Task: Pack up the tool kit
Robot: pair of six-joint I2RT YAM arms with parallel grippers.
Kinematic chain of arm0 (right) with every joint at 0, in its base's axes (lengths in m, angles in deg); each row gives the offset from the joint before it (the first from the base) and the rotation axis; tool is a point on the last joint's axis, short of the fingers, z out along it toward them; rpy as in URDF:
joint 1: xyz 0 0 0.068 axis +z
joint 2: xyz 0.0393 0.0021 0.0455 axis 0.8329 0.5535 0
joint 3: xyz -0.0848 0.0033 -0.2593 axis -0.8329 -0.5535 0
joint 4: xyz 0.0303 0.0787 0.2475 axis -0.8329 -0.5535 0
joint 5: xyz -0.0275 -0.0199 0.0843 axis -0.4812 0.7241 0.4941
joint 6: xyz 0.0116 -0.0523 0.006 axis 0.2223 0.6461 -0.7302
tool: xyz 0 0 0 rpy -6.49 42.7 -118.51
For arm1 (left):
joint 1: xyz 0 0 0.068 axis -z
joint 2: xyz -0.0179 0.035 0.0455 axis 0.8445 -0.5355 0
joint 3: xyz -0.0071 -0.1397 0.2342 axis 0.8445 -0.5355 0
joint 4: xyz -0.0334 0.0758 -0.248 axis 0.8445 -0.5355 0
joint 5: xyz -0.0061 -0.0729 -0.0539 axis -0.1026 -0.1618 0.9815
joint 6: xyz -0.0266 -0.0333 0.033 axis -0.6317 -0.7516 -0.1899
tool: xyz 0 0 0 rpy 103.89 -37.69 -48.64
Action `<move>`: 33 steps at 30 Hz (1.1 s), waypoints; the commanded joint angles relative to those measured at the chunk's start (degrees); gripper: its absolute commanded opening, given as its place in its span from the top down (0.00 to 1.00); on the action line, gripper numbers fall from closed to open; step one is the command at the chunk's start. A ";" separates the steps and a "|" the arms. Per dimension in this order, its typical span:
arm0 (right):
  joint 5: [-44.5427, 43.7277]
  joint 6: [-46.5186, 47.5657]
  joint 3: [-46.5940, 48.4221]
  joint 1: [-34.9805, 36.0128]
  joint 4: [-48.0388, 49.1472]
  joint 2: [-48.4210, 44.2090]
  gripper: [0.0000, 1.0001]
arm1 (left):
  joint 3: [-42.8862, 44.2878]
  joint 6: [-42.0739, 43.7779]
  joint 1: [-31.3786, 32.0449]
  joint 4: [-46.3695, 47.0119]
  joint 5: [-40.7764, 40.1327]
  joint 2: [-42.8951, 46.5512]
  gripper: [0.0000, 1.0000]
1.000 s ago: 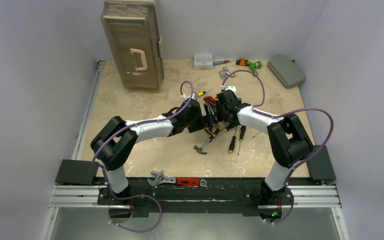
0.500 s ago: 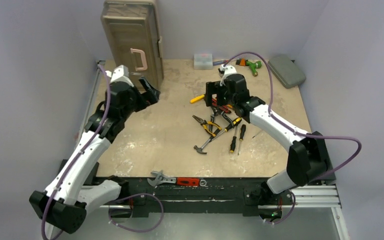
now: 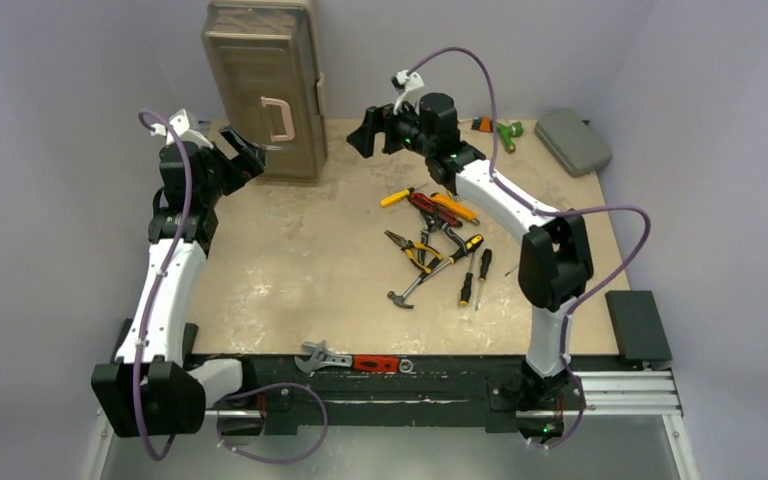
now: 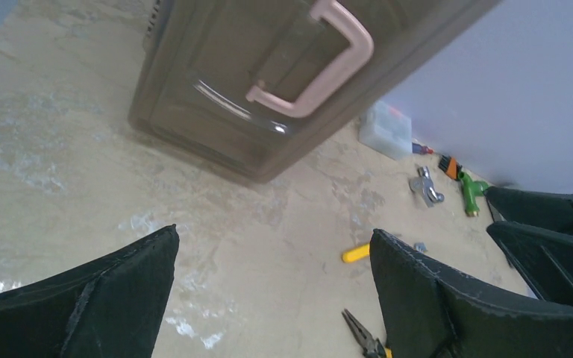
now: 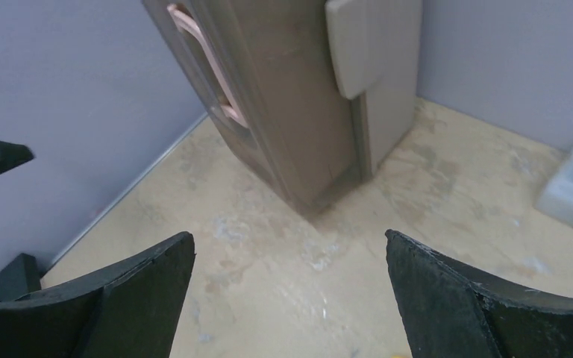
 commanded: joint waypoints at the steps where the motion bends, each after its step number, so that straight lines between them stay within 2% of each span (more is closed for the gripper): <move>1: 4.19 -0.26 9.66 2.24 3.87 5.95 0.01 | 0.91 5.27 -3.98 12.77 5.03 -4.01 0.01; 4: 4.23 -0.89 14.67 2.62 6.51 10.68 0.01 | -0.08 10.77 -4.04 19.30 -2.28 -5.67 0.00; 7: 5.83 -1.77 22.73 2.66 7.53 16.41 0.01 | 1.07 13.39 -5.49 23.99 -2.71 -9.51 0.00; 9: 6.34 -2.80 27.98 2.66 8.07 20.39 0.01 | 3.24 12.92 -7.19 25.74 0.44 -12.99 0.00; 12: 5.70 -3.87 34.15 3.19 8.73 25.53 0.01 | 5.89 10.60 -10.42 31.88 9.85 -19.20 0.00; 17: -2.14 0.07 36.81 5.65 10.26 28.74 0.01 | 10.08 7.75 -14.22 42.19 22.56 -28.08 0.00; 21: -3.95 -1.49 40.94 6.07 11.58 33.00 0.01 | 13.13 4.30 -15.82 53.47 31.88 -36.23 0.00; 26: -8.91 2.08 41.90 8.78 13.42 35.48 0.01 | 12.60 0.91 -15.98 69.45 38.02 -44.79 0.00; 29: -14.12 2.68 43.09 9.95 13.64 36.88 0.01 | 14.62 -0.72 -15.91 69.82 40.90 -48.79 0.02; 33: -20.67 0.14 45.20 10.48 14.53 38.87 0.01 | 14.33 -1.33 -15.70 70.35 39.79 -51.30 0.10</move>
